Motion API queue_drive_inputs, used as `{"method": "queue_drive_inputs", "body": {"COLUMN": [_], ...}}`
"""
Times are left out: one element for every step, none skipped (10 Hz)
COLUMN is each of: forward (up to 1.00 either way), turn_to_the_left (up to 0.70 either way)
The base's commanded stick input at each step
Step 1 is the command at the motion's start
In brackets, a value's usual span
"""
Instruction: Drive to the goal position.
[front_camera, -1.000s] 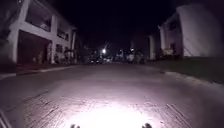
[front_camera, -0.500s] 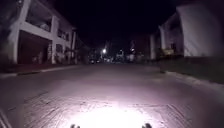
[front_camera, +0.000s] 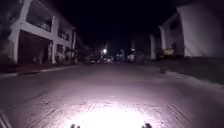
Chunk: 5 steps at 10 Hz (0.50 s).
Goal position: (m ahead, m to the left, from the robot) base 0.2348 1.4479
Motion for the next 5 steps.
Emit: {"method": "queue_drive_inputs", "body": {"forward": [0.0,0.0,0.0,0.0,0.0], "turn_to_the_left": [0.45,0.45,0.45,0.45,0.45]}}
